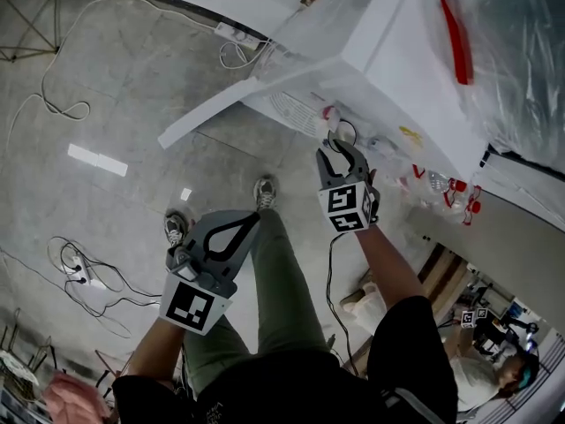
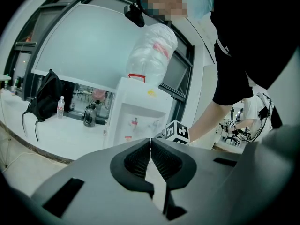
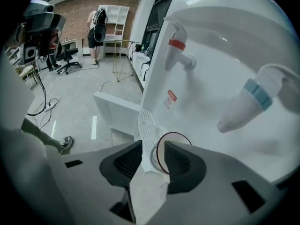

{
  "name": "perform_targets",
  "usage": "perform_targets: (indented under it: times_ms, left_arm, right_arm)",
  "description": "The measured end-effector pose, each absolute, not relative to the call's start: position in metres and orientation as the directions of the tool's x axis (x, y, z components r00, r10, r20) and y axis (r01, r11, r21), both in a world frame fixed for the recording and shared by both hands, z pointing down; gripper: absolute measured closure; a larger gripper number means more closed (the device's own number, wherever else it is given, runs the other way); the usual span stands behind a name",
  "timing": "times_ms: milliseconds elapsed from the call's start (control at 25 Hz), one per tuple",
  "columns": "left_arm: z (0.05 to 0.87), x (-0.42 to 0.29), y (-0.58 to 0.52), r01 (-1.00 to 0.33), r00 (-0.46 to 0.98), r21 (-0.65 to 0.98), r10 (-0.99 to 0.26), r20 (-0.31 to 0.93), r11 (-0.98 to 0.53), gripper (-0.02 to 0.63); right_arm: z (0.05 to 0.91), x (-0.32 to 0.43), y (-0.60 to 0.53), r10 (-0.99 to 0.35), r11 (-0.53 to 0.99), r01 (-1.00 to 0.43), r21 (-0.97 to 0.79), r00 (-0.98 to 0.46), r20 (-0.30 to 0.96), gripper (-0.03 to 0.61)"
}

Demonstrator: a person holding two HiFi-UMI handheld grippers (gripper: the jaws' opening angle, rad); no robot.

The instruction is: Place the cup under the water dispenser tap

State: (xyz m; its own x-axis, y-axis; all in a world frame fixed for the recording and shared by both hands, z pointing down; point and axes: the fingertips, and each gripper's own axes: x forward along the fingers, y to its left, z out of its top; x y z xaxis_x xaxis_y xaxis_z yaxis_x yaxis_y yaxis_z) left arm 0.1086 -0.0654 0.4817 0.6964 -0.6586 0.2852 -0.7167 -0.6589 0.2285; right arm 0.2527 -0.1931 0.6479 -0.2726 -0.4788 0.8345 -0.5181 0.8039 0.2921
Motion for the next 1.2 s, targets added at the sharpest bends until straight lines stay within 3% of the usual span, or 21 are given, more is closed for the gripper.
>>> perform_targets:
  times_ms: [640, 960, 1200]
  left_arm:
    - [0.37, 0.085, -0.051, -0.651, 0.751, 0.135, -0.608, 0.257, -0.747, 0.594]
    - [0.296, 0.093, -0.03, -0.641, 0.759, 0.066, -0.618, 0.205, -0.765, 0.594]
    - [0.257, 0.095, -0.015, -0.659, 0.751, 0.136, -0.637, 0.171, -0.74, 0.594]
  right_arm:
    - [0.505, 0.243, -0.146, -0.631, 0.574, -0.8, 0.174, -0.297, 0.717, 0.448]
    - [0.411, 0.242, -0.094, -0.72, 0.412, -0.911, -0.002, -0.326, 0.613, 0.449]
    - [0.354, 0.24, -0.055, -0.789, 0.316, -0.943, -0.108, -0.325, 0.521, 0.47]
